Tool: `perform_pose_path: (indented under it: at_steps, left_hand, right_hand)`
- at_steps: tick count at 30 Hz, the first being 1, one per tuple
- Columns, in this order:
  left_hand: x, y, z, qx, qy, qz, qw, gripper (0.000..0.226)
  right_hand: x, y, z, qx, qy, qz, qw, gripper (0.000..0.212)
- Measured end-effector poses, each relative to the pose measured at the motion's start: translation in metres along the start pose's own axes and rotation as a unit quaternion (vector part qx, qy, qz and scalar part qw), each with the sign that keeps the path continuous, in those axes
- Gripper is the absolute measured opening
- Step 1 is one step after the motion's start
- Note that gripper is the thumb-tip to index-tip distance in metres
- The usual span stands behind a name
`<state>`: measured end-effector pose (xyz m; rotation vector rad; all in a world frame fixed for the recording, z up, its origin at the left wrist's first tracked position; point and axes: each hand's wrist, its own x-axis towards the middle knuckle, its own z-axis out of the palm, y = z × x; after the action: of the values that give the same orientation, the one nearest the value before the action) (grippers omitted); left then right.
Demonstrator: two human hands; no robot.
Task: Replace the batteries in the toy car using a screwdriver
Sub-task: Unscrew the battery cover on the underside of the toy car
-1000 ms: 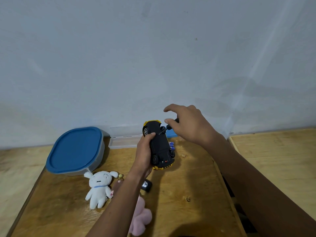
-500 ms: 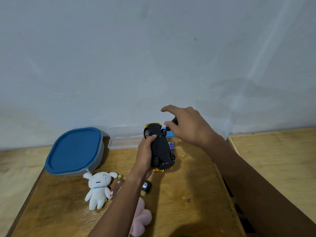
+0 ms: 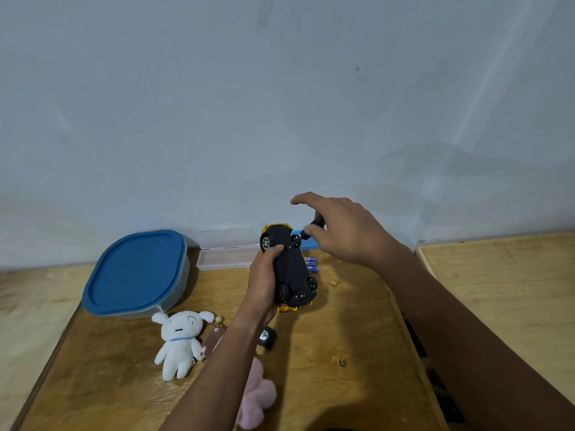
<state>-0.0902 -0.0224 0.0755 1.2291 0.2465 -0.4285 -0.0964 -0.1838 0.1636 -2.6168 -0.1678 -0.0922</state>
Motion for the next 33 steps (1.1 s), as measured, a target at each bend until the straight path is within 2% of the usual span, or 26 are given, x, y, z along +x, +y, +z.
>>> perform_pose_path:
  at_steps: [2, 8, 10, 14, 19, 22, 23, 26, 27, 30, 33]
  left_hand:
    - [0.0032, -0.0010, -0.0028, 0.001, 0.005, 0.004, 1.000, 0.033]
    - [0.0050, -0.0024, -0.0027, 0.009, -0.014, 0.010, 1.000, 0.038]
    - [0.0056, -0.0024, -0.0033, 0.012, -0.016, 0.011, 1.000, 0.038]
    - [0.0074, -0.0027, -0.0037, 0.024, -0.014, 0.021, 0.999, 0.037]
    - [0.0064, -0.0035, -0.0012, 0.019, -0.015, 0.030, 0.999, 0.034]
    - [0.0068, -0.0042, -0.0022, 0.018, -0.015, 0.028, 0.999, 0.032]
    - [0.0069, -0.0041, -0.0026, 0.017, -0.009, 0.028, 0.999, 0.030]
    - [0.0080, -0.0036, -0.0042, 0.010, -0.003, 0.027, 1.000, 0.026]
    - [0.0083, -0.0041, -0.0049, 0.009, -0.005, 0.026, 1.000, 0.026]
    - [0.0067, -0.0038, -0.0044, 0.011, -0.010, 0.025, 1.000, 0.029]
    - [0.0041, -0.0037, -0.0026, 0.014, -0.013, 0.024, 1.000, 0.032]
  right_hand:
    - [-0.0013, 0.0001, 0.0000, 0.014, -0.010, -0.004, 1.000, 0.050]
    - [0.0028, 0.0044, 0.0055, -0.092, 0.059, 0.038, 0.993, 0.031]
    - [0.0027, 0.0033, 0.0048, -0.048, 0.055, 0.033, 0.997, 0.026]
    - [0.0004, 0.0008, 0.0006, 0.075, 0.007, 0.007, 0.997, 0.049]
    - [0.0001, -0.0023, -0.0001, -0.055, 0.048, 0.038, 0.997, 0.030]
    - [0.0017, 0.0001, 0.0021, -0.046, 0.055, 0.061, 0.996, 0.023]
    - [0.0008, 0.0004, 0.0011, -0.014, 0.039, 0.059, 0.997, 0.025]
    - [-0.0025, -0.0005, -0.0036, 0.069, -0.022, 0.025, 0.997, 0.056]
    - [-0.0033, -0.0012, -0.0039, 0.070, -0.027, 0.020, 0.997, 0.057]
    - [-0.0023, -0.0008, -0.0012, 0.028, -0.003, 0.032, 0.999, 0.040]
    - [-0.0017, -0.0015, -0.0002, -0.019, 0.023, 0.073, 0.997, 0.033]
